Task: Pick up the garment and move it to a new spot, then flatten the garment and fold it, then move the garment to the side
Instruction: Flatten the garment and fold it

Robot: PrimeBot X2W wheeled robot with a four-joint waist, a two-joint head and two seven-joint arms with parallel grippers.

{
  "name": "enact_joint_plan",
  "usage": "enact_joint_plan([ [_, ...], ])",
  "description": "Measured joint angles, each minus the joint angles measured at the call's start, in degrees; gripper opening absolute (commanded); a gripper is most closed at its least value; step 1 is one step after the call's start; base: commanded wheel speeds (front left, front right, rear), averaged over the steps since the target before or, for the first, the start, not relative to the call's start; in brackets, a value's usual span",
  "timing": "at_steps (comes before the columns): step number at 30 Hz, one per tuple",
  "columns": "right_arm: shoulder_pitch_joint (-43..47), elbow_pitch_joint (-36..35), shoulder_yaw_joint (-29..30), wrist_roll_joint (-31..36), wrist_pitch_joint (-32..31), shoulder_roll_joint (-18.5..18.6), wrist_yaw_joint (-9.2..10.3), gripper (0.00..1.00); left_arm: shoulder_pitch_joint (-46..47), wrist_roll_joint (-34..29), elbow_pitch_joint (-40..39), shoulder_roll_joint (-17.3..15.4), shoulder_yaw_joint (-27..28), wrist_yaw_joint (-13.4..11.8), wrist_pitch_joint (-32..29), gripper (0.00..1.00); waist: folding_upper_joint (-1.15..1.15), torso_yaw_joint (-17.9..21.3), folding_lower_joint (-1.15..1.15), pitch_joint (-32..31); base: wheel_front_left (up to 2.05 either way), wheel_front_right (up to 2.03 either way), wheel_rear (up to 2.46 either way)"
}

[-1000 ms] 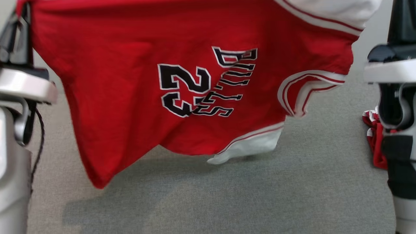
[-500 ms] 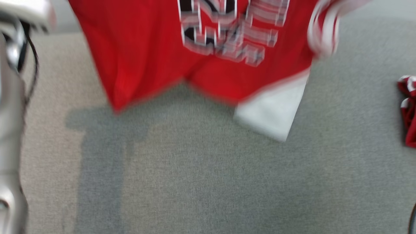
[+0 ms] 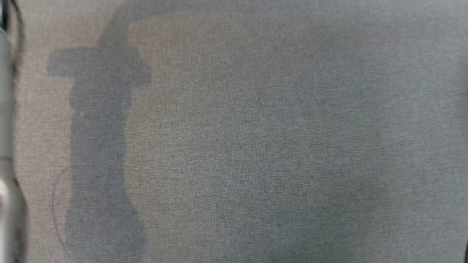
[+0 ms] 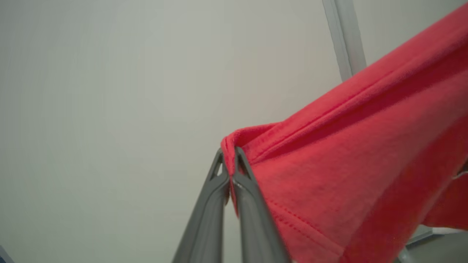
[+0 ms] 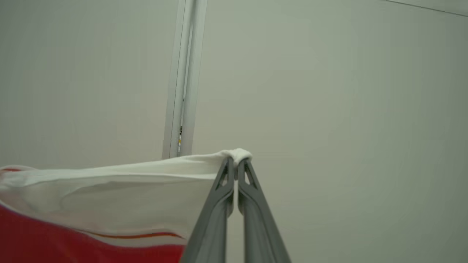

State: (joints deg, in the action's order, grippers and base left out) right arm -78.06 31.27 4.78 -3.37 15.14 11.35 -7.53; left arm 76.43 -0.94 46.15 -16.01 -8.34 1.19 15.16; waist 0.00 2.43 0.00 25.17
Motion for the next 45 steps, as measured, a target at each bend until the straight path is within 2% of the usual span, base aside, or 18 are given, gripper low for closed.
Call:
enact_joint_plan([
  [6, 15.67, -1.91, -0.63, -6.39, -0.04, 0.67, -0.05, 0.00, -12.97, 4.03, -0.64, 3.28, 1.65, -0.38, -0.01, 0.00, 0.00, -0.90, 0.00, 1.97, 0.00, 0.00, 0.00],
  [12, 34.23, -5.17, -0.55, -11.84, -0.07, -0.14, -0.04, 0.00, -29.62, 6.15, -3.21, 7.66, 2.49, -0.84, -0.02, 0.00, 0.00, -1.20, 0.00, -0.11, 0.00, 0.00, 0.00],
  [18, 49.75, -6.31, -3.87, -13.45, -0.07, -1.98, -0.01, 0.00, -43.72, 7.71, -4.63, 10.03, 4.38, -1.13, -0.02, 0.00, 0.00, -1.12, 0.00, -4.33, 0.00, 0.00, 0.00],
  [23, 60.10, -5.93, -4.28, -14.57, -0.07, -3.96, 0.01, 0.00, -54.41, 8.95, -5.17, 11.68, 6.48, -1.51, -0.02, 0.00, 0.00, -0.93, 0.00, -9.11, 0.00, 0.00, 0.00],
  [26, 67.98, -4.63, -4.77, -15.05, -0.07, -5.42, 0.02, 0.00, -61.68, 8.53, -5.27, 12.35, 6.28, -0.77, -0.01, 0.00, 0.00, -0.81, 0.00, -13.58, 0.00, 0.00, 0.00],
  [34, 79.04, -2.70, -6.38, -14.29, -0.07, -7.36, 0.01, 0.00, -73.98, 10.83, -5.98, 13.11, 11.07, -0.58, -0.02, 0.00, 0.00, -0.09, 0.00, -22.93, 0.00, 0.00, 0.00],
  [39, 83.63, -1.93, -9.56, -13.83, -0.07, -6.91, 0.01, 0.00, -79.90, 10.74, -7.00, 13.30, 13.03, -0.23, -0.02, 0.00, 0.00, 1.28, 0.00, -27.82, 0.00, 0.00, 0.00],
  [45, 88.29, -2.81, -12.54, -14.44, -0.07, -5.86, 0.01, 0.00, -83.78, 11.05, -7.91, 13.34, 14.77, -0.27, -0.02, 0.00, 0.00, 2.35, 0.00, -30.74, 0.00, 0.00, 0.00],
])
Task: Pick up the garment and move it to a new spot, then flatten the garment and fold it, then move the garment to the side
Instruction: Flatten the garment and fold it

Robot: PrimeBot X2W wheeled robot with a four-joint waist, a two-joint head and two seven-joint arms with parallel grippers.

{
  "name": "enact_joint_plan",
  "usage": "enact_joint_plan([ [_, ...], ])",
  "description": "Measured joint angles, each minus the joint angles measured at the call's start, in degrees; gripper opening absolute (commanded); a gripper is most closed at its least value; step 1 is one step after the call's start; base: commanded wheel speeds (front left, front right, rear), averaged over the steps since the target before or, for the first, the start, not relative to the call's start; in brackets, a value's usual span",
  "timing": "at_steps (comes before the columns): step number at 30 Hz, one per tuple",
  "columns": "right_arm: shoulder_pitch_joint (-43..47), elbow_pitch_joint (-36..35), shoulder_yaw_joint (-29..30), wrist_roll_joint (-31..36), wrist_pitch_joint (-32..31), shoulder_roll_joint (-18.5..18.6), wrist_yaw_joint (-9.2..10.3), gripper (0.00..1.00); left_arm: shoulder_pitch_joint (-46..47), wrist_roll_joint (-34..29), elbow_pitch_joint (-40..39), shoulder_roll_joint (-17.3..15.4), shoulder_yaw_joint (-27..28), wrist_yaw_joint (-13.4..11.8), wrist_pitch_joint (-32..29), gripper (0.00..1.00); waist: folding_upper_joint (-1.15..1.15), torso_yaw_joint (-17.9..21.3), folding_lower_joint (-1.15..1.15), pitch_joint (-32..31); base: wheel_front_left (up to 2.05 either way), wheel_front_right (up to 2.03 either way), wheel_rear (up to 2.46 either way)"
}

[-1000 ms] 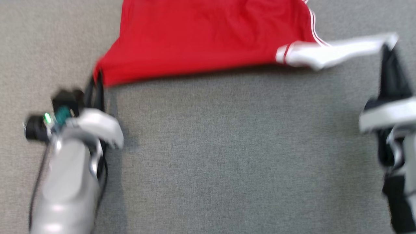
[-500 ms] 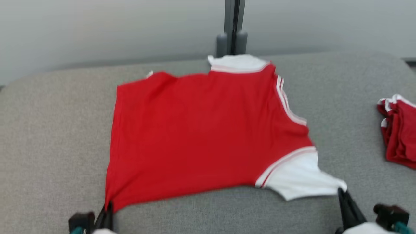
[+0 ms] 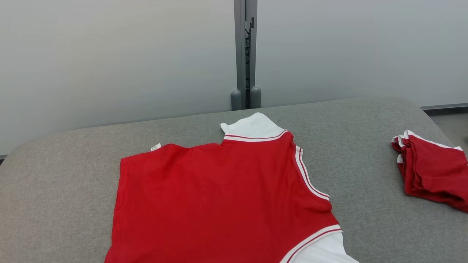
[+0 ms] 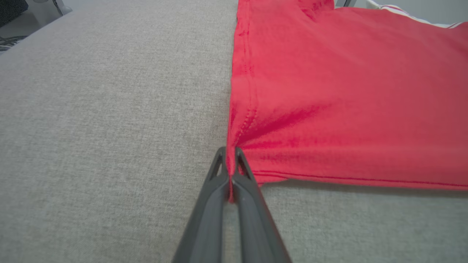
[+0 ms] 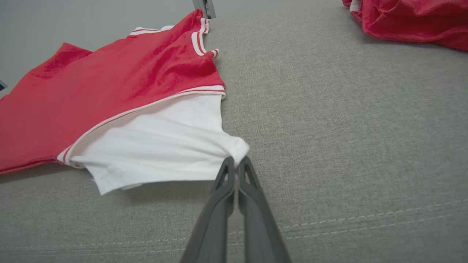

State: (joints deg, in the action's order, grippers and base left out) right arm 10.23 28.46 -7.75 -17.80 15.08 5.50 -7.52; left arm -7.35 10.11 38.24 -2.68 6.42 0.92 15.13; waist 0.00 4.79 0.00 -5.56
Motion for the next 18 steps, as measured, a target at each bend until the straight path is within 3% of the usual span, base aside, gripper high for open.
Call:
enact_joint_plan([
  [7, -0.47, -4.30, 1.05, -0.88, 0.00, 0.38, 0.01, 0.00, -0.15, -0.20, -4.68, 0.00, -0.13, 0.13, -0.01, 0.00, 0.00, -0.39, 0.00, 0.65, 0.00, 0.00, 0.00],
  [12, -7.92, -5.50, 1.46, -0.79, 0.00, 0.37, 0.01, 0.00, 4.18, -0.54, -7.20, -0.09, -1.21, 1.04, 0.00, 0.00, 0.00, -1.13, 0.00, 2.46, 0.00, 0.00, 0.00],
  [18, -17.68, -1.91, 1.24, 0.60, 0.00, 0.67, 0.02, 0.00, 11.23, -1.66, -4.79, -0.08, -3.15, 1.04, 0.00, 0.00, 0.00, -2.36, 0.00, 5.13, 0.00, 0.00, 0.00],
])
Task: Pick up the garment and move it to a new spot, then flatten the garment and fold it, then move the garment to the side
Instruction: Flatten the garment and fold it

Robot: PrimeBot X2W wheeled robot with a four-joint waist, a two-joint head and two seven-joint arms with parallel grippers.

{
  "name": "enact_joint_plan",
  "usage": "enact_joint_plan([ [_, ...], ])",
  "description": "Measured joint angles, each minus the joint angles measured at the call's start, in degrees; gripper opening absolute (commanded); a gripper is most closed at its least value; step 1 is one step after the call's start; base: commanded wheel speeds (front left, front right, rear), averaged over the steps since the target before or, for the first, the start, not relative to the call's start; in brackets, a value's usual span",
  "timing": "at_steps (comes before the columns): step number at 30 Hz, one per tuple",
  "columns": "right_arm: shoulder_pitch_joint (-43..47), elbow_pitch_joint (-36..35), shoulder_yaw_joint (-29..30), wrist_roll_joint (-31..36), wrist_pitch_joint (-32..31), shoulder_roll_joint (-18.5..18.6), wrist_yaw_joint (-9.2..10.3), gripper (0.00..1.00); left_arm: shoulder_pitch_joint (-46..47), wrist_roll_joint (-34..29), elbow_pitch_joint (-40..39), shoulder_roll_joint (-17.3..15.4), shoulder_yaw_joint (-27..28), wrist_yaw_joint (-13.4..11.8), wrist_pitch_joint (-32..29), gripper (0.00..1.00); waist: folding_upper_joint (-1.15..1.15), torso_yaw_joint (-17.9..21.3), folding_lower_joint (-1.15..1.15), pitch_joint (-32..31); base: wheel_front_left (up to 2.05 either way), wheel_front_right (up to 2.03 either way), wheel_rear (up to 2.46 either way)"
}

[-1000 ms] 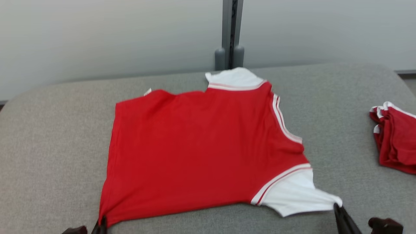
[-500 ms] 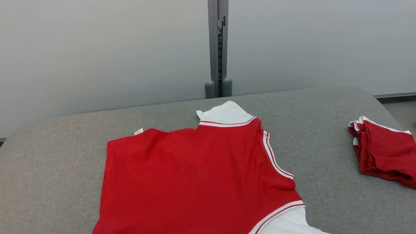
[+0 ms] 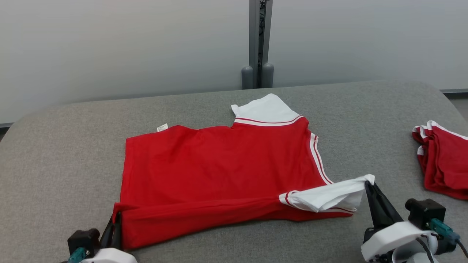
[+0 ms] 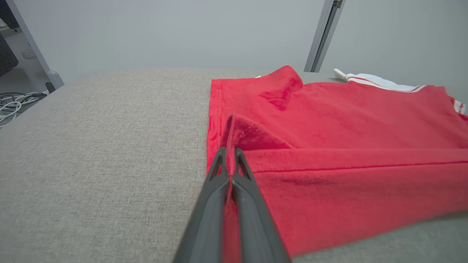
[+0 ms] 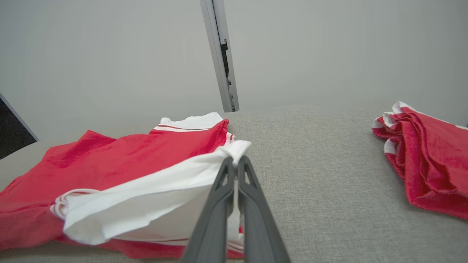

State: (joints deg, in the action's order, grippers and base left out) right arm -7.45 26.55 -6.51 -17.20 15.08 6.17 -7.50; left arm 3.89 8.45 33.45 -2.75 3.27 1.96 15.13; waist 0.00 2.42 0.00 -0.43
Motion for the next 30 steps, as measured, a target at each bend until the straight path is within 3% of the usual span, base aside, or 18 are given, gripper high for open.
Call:
enact_joint_plan([
  [11, -12.67, 9.03, -0.65, 3.22, 0.00, -0.68, 0.00, 0.00, 12.07, -2.58, 8.32, -0.02, -2.01, -0.41, 0.00, 0.00, 0.00, -1.34, 0.00, 5.84, 0.00, 0.00, 0.00],
  [22, -20.53, 13.29, 3.07, 5.64, 0.00, -1.77, 0.00, 0.00, 19.11, -3.92, 10.71, -0.09, -2.30, -1.27, 0.00, 0.00, 0.00, -2.04, 0.00, 11.31, 0.00, 0.00, 0.00],
  [23, -20.97, 13.60, 3.79, 5.94, 0.00, -1.94, 0.00, 0.00, 19.52, -3.96, 10.81, -0.08, -2.32, -1.29, 0.00, 0.15, 0.00, -2.15, 0.00, 11.69, 0.00, 0.00, 0.00],
  [24, -21.41, 14.04, 4.45, 6.08, 0.00, -2.02, 0.00, 0.48, 19.78, -4.16, 10.74, -0.09, -2.37, -1.29, 0.00, 0.71, 0.00, -2.25, 0.00, 12.01, 0.00, 0.00, 0.00],
  [25, -21.71, 14.56, 4.67, 6.08, 0.00, -2.08, 0.00, 1.00, 19.95, -4.35, 10.61, -0.08, -2.36, -1.27, 0.00, 1.00, 0.00, -2.34, 0.00, 12.29, 0.00, 0.00, 0.00],
  [30, -21.80, 12.47, 5.31, 6.31, 0.00, -2.64, 0.00, 1.00, 19.36, -4.28, 7.56, -0.10, -1.26, -2.43, 0.00, 1.00, 0.00, -2.64, 0.00, 12.94, 0.00, 0.00, 0.00],
])
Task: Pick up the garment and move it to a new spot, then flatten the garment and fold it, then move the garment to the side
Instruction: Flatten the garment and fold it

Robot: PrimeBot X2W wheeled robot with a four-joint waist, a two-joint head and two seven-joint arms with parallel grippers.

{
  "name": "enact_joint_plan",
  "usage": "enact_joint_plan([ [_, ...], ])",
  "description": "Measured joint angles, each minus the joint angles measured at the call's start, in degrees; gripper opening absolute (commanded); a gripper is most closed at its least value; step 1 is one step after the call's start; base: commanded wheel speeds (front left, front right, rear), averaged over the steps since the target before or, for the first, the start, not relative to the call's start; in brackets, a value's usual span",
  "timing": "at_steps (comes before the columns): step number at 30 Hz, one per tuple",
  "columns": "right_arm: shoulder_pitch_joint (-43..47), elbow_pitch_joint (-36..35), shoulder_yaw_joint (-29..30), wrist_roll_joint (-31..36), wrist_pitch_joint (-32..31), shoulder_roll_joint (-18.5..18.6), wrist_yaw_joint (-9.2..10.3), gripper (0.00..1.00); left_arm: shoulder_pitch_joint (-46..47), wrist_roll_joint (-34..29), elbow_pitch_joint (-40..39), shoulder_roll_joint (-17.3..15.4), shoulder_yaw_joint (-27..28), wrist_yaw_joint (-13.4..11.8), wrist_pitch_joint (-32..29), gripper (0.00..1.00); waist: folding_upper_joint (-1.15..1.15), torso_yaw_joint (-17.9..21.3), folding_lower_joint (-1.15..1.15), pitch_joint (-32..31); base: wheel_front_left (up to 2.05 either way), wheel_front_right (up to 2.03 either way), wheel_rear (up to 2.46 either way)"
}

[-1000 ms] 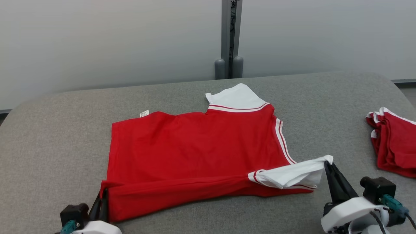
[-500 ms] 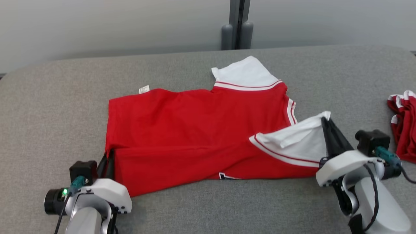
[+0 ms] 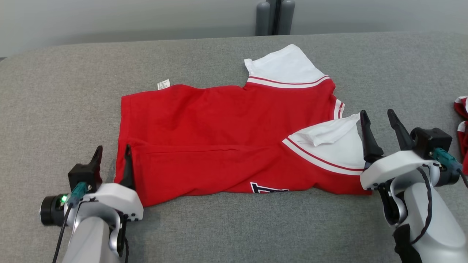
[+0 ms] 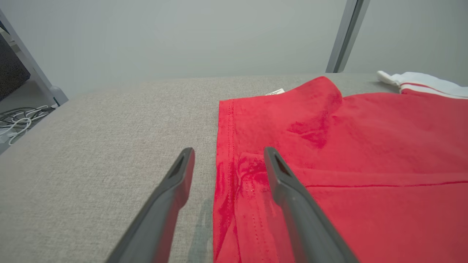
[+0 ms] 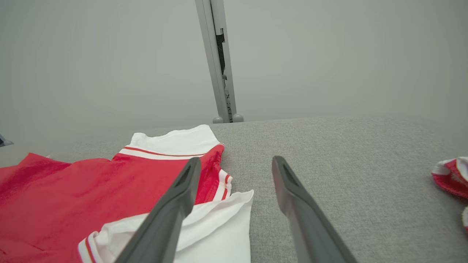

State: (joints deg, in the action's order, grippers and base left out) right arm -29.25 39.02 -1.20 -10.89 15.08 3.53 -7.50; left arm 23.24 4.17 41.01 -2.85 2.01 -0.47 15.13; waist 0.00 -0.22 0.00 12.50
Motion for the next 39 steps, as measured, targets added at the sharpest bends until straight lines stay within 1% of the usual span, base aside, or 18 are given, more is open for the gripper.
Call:
enact_joint_plan([
  [3, 2.20, -2.72, 0.27, -0.11, 0.01, -0.07, 0.00, 1.00, -2.95, 0.47, -3.16, 0.03, 0.91, -1.33, 0.00, 1.00, 0.00, -0.08, 0.00, -0.21, 0.00, 0.00, 0.00],
  [5, 5.08, -3.69, -0.02, -0.37, 0.02, -0.10, 0.00, 1.00, -5.26, 0.99, -4.93, -0.07, 0.73, -1.62, 0.00, 1.00, 0.00, -0.07, 0.00, -0.47, 0.00, 0.00, 0.00],
  [9, 10.83, -3.87, -0.99, -1.91, 0.02, 0.05, 0.00, 1.00, -9.58, 3.30, -6.00, 0.09, -1.69, -2.22, 0.00, 1.00, 0.00, -0.13, 0.00, -1.10, 0.00, 0.00, 0.00],
  [13, 14.58, -2.58, -1.76, -3.44, 0.01, 0.12, 0.00, 1.00, -11.35, 5.48, -6.35, 0.04, -3.74, -3.35, 0.00, 1.00, 0.00, -0.24, 0.00, -1.77, 0.00, 0.00, 0.00],
  [19, 14.02, 1.31, -2.49, -4.26, 0.02, 0.02, 0.00, 1.00, -12.00, 6.28, -6.33, 0.09, -5.45, -4.14, 0.00, 1.00, 0.00, -0.55, 0.00, -1.91, 0.00, 0.00, 0.00],
  [20, 13.38, 2.54, -2.94, -4.32, 0.07, 0.00, 0.00, 0.95, -11.98, 6.27, -6.28, 0.09, -5.55, -4.13, 0.00, 1.00, 0.00, -0.65, 0.00, -1.86, 0.00, 0.00, 0.00],
  [22, 12.18, 4.21, -4.05, -4.41, 0.10, 0.02, 0.01, 0.44, -11.88, 6.26, -5.90, 0.05, -5.69, -4.05, 0.00, 1.00, 0.00, -0.84, 0.00, -1.82, 0.00, 0.00, 0.00],
  [23, 11.67, 4.85, -4.66, -4.52, 0.14, 0.07, 0.01, 0.05, -11.73, 6.25, -5.52, 0.08, -5.68, -3.82, 0.00, 1.00, 0.00, -0.91, 0.00, -1.77, 0.00, 0.00, 0.00],
  [24, 11.21, 5.22, -5.02, -4.87, 0.16, 0.02, 0.00, 0.00, -11.50, 6.23, -5.03, 0.08, -5.52, -3.79, 0.00, 1.00, 0.00, -0.93, 0.00, -1.70, 0.00, 0.00, 0.00],
  [27, 10.14, 5.69, -6.31, -5.43, 0.15, 0.07, 0.00, 0.00, -10.74, 6.13, -3.65, 0.07, -5.05, -3.55, 0.00, 1.00, 0.00, -0.83, 0.00, -1.46, 0.00, 0.00, 0.00],
  [29, 9.75, 5.58, -6.81, -5.95, 0.15, 0.42, 0.00, 0.00, -10.18, 6.10, -2.59, 0.04, -4.91, -2.91, 0.00, 1.00, 0.00, -0.64, 0.00, -1.23, 0.00, 0.00, 0.00],
  [34, 9.40, 4.85, -7.17, -6.84, 0.08, 0.99, 0.00, 0.00, -8.34, 6.05, -0.91, 0.08, -3.92, -2.33, 0.00, 1.00, 0.00, -0.02, 0.00, -0.80, 0.00, 0.00, 0.00],
  [36, 9.17, 4.54, -7.31, -7.10, 0.08, 1.09, 0.00, 0.00, -7.42, 5.12, -0.69, 0.09, -3.36, -2.33, 0.00, 1.00, 0.00, 0.32, 0.00, -0.39, 0.00, 0.00, 0.00],
  [39, 8.81, 4.37, -7.32, -7.44, 0.08, 1.08, -0.01, 0.00, -6.76, 4.53, 1.88, 0.04, -3.01, -1.75, 0.01, 1.00, 0.00, 0.65, 0.00, -0.01, 0.00, 0.00, 0.00],
])
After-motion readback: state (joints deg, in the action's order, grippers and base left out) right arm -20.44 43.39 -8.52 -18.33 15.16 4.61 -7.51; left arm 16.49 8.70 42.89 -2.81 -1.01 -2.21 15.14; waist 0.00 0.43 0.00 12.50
